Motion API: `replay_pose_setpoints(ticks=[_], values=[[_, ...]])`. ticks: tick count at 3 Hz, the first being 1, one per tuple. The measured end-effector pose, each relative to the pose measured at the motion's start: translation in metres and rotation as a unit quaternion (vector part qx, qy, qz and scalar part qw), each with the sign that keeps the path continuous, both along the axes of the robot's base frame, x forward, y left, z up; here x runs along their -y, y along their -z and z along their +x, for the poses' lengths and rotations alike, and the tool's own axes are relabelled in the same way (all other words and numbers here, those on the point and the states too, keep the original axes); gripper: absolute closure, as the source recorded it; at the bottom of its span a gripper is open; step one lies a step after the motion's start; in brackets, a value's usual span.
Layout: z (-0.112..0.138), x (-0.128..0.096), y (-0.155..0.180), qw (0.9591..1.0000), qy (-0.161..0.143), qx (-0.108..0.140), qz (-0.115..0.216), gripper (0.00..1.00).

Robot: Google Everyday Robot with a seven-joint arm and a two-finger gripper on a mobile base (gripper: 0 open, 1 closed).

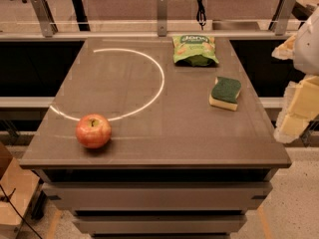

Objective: Move sponge near apple

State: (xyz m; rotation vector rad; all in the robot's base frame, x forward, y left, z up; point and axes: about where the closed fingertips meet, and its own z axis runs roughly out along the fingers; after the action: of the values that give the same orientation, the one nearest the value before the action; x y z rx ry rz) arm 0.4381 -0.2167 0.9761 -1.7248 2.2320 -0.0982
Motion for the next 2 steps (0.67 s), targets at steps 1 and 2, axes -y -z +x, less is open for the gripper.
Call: replay_pose_setpoints(ticks=[1,2], values=[[0.0,0.0,-0.0001,1.0,0.0,0.0,0.0,0.0],[0.0097,-0.0088,-0.0017,0.9998,-0.01,0.014,0.006,0.0]])
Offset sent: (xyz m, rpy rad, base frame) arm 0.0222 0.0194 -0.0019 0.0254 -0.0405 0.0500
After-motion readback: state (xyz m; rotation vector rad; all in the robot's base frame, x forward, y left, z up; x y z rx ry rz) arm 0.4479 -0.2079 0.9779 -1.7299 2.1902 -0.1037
